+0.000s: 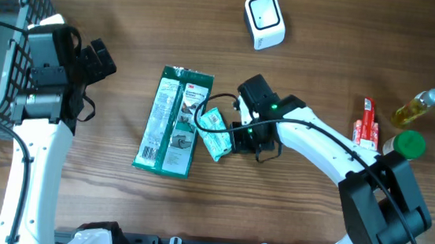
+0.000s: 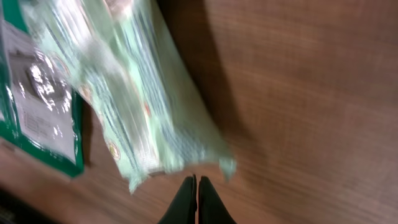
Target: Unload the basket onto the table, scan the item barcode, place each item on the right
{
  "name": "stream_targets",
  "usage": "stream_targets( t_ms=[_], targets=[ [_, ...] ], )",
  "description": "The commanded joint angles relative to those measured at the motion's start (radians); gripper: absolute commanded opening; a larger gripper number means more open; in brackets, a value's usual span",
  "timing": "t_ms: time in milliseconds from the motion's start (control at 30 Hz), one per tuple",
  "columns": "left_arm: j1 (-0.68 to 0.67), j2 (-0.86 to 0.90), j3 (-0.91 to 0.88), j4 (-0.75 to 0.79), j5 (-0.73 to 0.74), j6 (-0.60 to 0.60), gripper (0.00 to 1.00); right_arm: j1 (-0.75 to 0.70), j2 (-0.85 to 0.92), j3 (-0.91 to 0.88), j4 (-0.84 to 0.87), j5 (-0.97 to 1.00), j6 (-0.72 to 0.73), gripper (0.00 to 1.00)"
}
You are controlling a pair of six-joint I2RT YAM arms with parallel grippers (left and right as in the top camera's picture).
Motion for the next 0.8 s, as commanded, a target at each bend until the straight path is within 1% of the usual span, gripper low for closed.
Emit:
stream_targets(
  t_ms=[0, 300, 500, 767],
  targets=[
    [0.006, 0.000, 0.008, 0.003, -0.009, 0.009, 1.00, 0.001, 0.005, -0.010, -0.057, -0.057, 0.047, 0.06],
    [0.006, 0.000, 0.008, 0.003, -0.009, 0.009, 1.00, 0.003, 0.005, -0.010, -0.065, -0.029, 0.056, 0.06],
    [0.006, 0.000, 0.008, 0.003, -0.009, 0.009, 1.00, 0.022, 0.005, -0.013, -0.060, -0.011, 0.111, 0.06],
    [0.006, 0.000, 0.008, 0.003, -0.009, 0.009, 1.00, 0.087, 0.005, -0.079, 0.039, 0.036, 0.142, 0.06]
  ],
)
